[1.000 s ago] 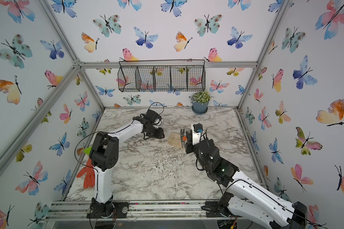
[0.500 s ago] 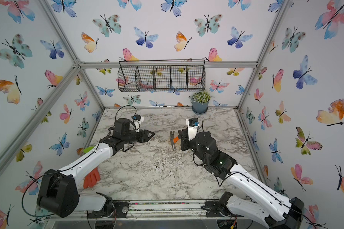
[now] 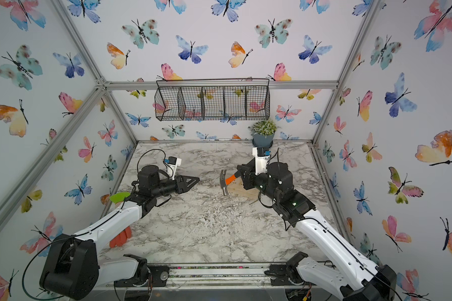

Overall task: Use a claw hammer to pull out a nail
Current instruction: Pick up the nail with the hammer.

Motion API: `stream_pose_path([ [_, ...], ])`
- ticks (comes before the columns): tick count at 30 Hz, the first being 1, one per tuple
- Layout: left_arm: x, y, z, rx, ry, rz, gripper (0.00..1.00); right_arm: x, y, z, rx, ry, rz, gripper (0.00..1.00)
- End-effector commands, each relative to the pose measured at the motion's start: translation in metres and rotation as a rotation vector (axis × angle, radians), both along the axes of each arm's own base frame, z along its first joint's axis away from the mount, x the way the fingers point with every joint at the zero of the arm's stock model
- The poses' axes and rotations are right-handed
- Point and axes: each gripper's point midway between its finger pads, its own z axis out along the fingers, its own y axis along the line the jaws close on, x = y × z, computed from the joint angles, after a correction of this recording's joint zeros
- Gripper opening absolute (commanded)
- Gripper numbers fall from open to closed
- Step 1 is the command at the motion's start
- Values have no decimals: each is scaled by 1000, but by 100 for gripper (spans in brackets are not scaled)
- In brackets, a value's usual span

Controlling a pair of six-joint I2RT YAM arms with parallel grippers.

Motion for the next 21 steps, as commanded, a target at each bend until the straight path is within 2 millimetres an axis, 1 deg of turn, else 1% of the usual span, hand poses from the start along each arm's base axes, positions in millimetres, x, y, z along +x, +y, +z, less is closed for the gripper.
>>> stream_pose_path([
  [1,-13,-23,-3,85,-87,-83,51,-6,12,44,144,-49,97,3],
  [6,-19,-45,-21,232,-145,-89,55,-10,14,45,172,-28,139,3],
  [7,-16,-44,-25,264,-153,-61,54,-11,14,46,175,-27,142,3],
  [11,-14,-44,-31,285,-172,-46,54,-16,15,50,185,-25,170,3],
  [15,-9,-43,-34,315,-169,-37,48,-17,15,50,185,-16,176,3],
  [19,-7,-39,-40,339,-166,-23,48,-19,16,53,195,-11,194,3],
  [21,-7,-40,-39,340,-169,-23,45,-20,17,53,200,-6,206,3],
])
